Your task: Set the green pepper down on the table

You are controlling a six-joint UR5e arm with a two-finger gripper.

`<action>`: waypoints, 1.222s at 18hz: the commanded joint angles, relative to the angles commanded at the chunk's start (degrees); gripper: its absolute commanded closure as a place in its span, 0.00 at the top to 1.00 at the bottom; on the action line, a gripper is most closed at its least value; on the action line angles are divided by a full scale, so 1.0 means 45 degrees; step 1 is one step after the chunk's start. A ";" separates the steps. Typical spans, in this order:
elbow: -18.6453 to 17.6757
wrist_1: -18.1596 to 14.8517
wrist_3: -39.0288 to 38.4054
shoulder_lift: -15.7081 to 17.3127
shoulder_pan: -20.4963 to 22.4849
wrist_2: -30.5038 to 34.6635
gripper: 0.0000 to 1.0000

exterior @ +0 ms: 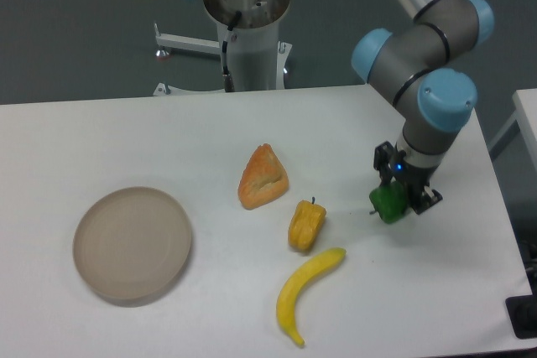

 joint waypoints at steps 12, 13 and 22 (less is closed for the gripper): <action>-0.0939 -0.0078 0.0254 0.0294 0.0802 -0.1273 0.38; -0.0959 -0.0098 0.0254 0.0294 0.0802 -0.1273 0.38; -0.1037 -0.0098 0.0234 0.0157 0.0919 -0.1664 0.38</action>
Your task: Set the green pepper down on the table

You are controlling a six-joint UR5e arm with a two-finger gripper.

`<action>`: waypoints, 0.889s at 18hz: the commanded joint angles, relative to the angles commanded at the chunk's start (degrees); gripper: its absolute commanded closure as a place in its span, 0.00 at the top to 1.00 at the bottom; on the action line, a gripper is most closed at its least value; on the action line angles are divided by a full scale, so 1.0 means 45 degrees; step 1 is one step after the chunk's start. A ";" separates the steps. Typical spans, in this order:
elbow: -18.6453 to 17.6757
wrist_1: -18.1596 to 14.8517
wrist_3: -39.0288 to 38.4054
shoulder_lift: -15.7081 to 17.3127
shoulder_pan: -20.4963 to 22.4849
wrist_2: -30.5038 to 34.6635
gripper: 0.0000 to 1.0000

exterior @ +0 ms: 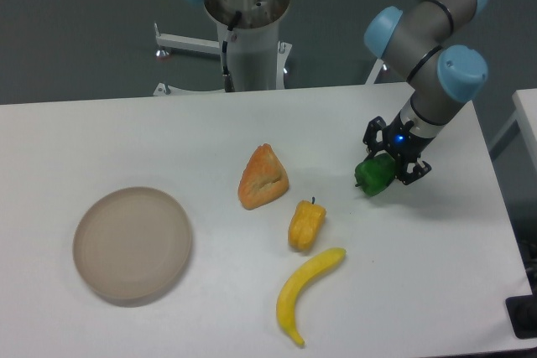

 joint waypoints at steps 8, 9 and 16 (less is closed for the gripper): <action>0.0000 0.0020 0.0000 -0.0079 0.0039 -0.0059 0.39; 0.0019 0.0020 -0.0019 -0.0078 0.0039 -0.0059 0.39; 0.0176 0.0000 -0.0098 -0.0078 0.0039 -0.0020 0.89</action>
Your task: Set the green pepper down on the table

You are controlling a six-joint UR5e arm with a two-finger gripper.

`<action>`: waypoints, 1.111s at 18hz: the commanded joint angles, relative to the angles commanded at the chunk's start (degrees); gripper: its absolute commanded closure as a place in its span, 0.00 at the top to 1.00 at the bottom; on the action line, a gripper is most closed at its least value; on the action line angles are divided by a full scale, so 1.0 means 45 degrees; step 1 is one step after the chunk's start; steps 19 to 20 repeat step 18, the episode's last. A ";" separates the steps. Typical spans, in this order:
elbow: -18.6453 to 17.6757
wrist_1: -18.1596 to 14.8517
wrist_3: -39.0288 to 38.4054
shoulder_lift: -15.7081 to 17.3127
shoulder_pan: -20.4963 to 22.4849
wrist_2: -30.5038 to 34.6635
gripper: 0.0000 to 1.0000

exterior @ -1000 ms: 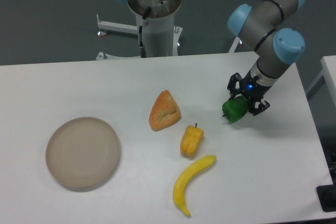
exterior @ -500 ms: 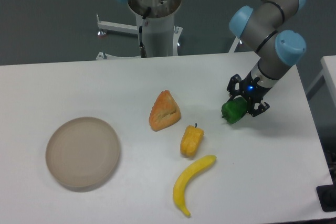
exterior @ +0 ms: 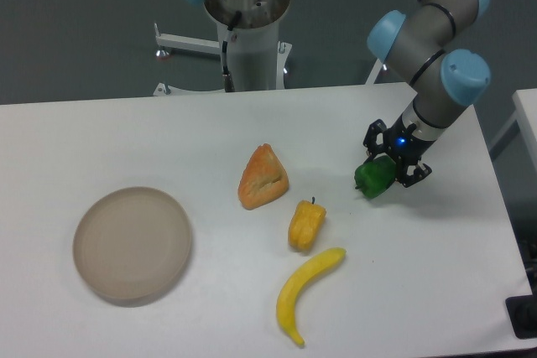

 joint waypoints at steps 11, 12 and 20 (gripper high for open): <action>0.1717 -0.0058 -0.0098 0.0292 -0.0059 0.0428 1.00; 0.1970 -0.0059 -0.0078 0.0332 -0.0078 0.0913 1.00; 0.2890 -0.0039 -0.0059 0.0430 -0.0078 0.2342 1.00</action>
